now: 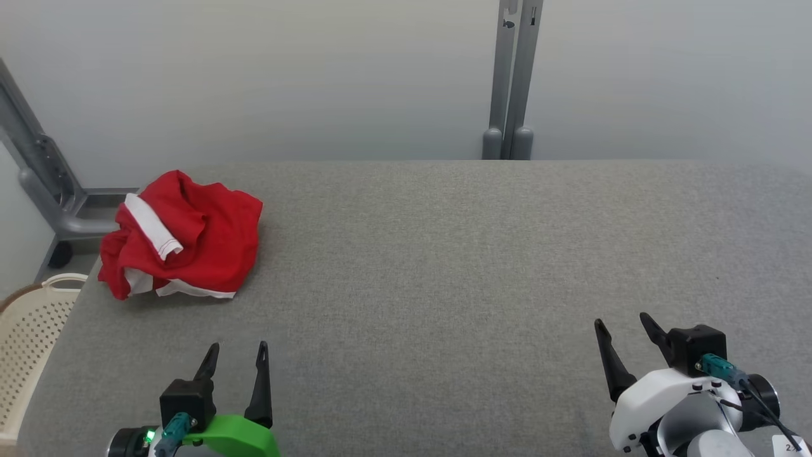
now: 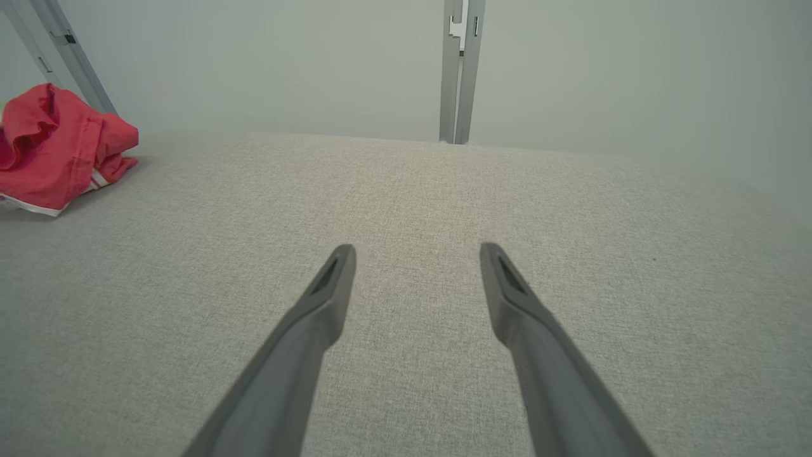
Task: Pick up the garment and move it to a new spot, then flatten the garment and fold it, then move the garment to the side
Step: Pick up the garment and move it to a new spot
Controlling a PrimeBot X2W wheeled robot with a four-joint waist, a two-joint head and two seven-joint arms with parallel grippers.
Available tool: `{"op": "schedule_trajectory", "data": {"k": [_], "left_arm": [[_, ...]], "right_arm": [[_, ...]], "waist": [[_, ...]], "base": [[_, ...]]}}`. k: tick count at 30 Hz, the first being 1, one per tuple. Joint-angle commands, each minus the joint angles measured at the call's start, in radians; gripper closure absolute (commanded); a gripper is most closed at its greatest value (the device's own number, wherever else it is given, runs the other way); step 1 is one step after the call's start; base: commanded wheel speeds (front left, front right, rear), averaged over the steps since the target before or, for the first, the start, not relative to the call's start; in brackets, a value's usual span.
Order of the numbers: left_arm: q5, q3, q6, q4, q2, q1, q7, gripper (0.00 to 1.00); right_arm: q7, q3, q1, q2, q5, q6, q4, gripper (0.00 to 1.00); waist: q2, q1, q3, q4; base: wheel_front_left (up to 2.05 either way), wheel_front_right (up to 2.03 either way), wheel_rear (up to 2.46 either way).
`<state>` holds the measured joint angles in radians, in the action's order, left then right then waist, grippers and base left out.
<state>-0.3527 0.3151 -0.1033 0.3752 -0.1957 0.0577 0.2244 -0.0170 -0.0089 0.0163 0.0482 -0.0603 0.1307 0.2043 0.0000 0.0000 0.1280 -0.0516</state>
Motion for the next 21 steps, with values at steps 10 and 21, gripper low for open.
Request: {"op": "schedule_trajectory", "data": {"k": [10, 21], "left_arm": [[-0.017, -0.016, -0.018, -0.035, -0.034, -0.006, -0.023, 0.00], [-0.021, -0.031, -0.042, -0.081, -0.066, -0.025, -0.035, 0.00]], "right_arm": [[0.041, -0.003, 0.005, 0.004, -0.040, 0.000, 0.016, 0.00], [0.081, 0.025, 0.012, 0.004, -0.082, 0.000, 0.049, 0.00]], "waist": [[0.0000, 0.0000, -0.003, -0.162], [0.0000, 0.0000, -0.008, -0.284]], "base": [[0.00, 0.00, 0.00], [0.00, 0.00, 0.00]]}}
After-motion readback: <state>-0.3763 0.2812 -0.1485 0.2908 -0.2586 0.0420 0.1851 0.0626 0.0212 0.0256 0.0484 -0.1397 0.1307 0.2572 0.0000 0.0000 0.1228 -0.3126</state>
